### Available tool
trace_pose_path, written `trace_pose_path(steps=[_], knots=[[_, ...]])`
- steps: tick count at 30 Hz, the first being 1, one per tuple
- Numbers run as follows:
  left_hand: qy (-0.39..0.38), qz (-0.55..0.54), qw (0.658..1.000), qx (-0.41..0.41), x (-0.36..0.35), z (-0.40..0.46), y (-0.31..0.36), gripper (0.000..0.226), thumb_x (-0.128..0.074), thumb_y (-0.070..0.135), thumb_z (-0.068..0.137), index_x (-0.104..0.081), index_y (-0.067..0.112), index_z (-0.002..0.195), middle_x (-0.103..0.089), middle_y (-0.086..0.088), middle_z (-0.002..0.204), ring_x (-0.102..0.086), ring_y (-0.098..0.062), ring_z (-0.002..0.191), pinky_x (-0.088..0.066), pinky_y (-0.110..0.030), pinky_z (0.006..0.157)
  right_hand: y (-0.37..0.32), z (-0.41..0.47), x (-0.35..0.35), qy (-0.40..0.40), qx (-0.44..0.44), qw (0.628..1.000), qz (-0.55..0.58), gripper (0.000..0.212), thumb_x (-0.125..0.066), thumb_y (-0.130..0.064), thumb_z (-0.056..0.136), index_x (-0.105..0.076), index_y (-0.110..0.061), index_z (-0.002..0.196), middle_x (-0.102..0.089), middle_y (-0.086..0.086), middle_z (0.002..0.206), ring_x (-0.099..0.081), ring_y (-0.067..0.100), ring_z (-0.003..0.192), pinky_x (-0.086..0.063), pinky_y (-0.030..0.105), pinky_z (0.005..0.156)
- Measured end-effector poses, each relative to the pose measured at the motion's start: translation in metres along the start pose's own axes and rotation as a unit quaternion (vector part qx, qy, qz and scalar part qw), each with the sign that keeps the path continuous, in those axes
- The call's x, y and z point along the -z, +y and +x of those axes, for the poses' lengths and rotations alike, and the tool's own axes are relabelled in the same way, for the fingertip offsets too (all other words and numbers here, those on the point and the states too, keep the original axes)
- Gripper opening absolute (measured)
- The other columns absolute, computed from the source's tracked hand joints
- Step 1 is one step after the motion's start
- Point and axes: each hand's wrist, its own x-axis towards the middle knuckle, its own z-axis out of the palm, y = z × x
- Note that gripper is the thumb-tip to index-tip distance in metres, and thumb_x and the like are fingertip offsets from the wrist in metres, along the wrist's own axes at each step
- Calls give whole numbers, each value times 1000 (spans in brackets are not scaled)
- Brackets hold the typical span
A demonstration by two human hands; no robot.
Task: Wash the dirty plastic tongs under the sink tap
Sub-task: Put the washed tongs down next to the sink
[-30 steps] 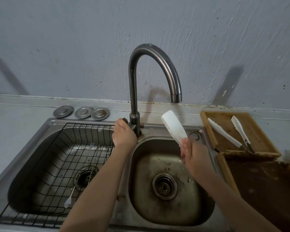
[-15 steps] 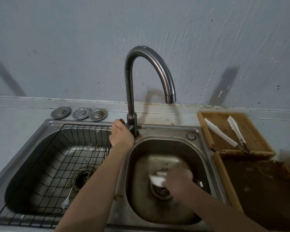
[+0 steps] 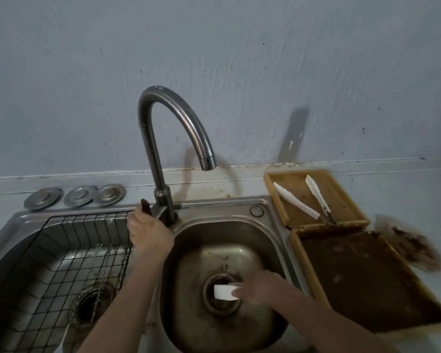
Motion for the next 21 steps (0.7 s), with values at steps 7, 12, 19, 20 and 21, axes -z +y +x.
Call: trace_pose_path(steps=[7,12,19,20,21], knots=[[17,-23,969,-247,-54,-68,42,53,-46,30,92,-34,-4,130,-27,-23,144,-16,-34,137,-14,-58,112,67,2,74,248,-6,942,224,67,-47,-56,86,-41,-7,131,-58,10,115,-63,15,84,-56,26,65],[-110,41,887,-448,-74,-74,122,43,-39,26,95,-37,29,137,-25,1,151,-20,-21,140,-14,-43,116,133,4,130,329,-71,887,316,75,-60,-37,86,-20,-10,143,-27,15,143,-48,29,118,-42,22,73],[-226,194,837,-460,-122,-70,165,64,-42,13,92,-16,30,148,-12,3,160,-3,-28,146,-1,-56,117,187,49,142,402,-152,864,261,74,-73,-26,75,-34,-6,135,-48,14,129,-52,29,113,-52,34,82],[-230,216,826,-467,-127,-69,164,64,-41,12,92,-16,30,148,-12,3,160,-3,-29,146,1,-56,117,189,55,141,415,-153,860,256,75,-73,-26,75,-33,-7,135,-48,14,131,-51,29,117,-49,35,89],[-236,229,819,-470,-130,-69,164,64,-40,12,92,-16,29,149,-12,3,160,-3,-29,146,3,-56,117,191,60,140,424,-151,856,253,75,-73,-26,75,-32,-8,135,-48,14,132,-50,29,118,-47,35,92]])
